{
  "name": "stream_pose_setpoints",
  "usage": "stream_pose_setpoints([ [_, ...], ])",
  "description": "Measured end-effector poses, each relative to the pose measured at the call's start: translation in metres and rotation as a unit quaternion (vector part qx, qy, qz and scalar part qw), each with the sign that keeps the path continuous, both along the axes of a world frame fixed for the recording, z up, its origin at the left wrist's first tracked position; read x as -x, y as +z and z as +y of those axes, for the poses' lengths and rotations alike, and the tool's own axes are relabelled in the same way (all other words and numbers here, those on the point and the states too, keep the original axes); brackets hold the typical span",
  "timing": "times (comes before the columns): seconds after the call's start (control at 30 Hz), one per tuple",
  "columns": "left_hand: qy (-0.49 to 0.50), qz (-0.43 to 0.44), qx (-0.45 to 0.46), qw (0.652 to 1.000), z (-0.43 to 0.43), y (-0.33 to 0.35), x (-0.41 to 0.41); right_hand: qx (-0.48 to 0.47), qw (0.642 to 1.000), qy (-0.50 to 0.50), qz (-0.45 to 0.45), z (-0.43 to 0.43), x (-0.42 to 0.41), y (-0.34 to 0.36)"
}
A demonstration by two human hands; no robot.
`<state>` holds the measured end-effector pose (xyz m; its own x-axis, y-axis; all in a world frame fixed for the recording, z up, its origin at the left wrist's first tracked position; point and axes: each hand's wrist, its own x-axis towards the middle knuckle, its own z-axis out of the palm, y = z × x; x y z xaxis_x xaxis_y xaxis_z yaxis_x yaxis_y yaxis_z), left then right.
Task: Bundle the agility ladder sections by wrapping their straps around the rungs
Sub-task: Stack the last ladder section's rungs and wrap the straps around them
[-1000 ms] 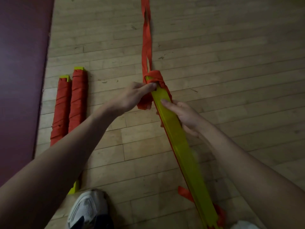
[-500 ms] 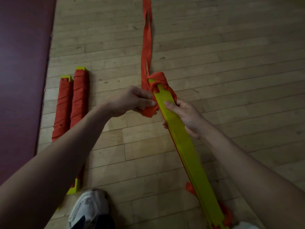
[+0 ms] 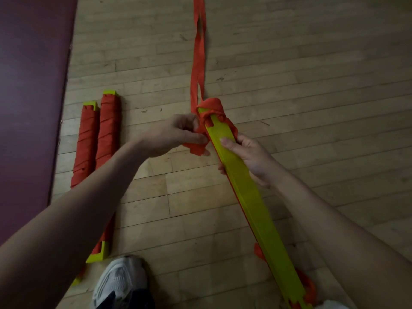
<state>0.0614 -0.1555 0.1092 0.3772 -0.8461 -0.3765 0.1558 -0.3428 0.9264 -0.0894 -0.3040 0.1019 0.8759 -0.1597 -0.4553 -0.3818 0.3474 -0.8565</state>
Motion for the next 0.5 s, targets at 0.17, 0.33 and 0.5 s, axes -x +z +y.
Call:
stream_pose_setpoints([
  [0.17, -0.015, 0.05, -0.096, 0.994, -0.002, 0.004, 0.005, 0.025, 1.0, -0.012, 0.004, 0.003, -0.003, -0.003],
  [0.33, 0.013, -0.007, -0.117, 0.993, 0.001, 0.01, 0.013, 0.21, 0.976, -0.06, -0.008, 0.005, -0.01, -0.009],
  [0.5, 0.094, -0.104, -0.055, 0.989, -0.012, 0.0, 0.045, 0.598, 0.801, -0.001, -0.01, 0.016, -0.01, -0.008],
])
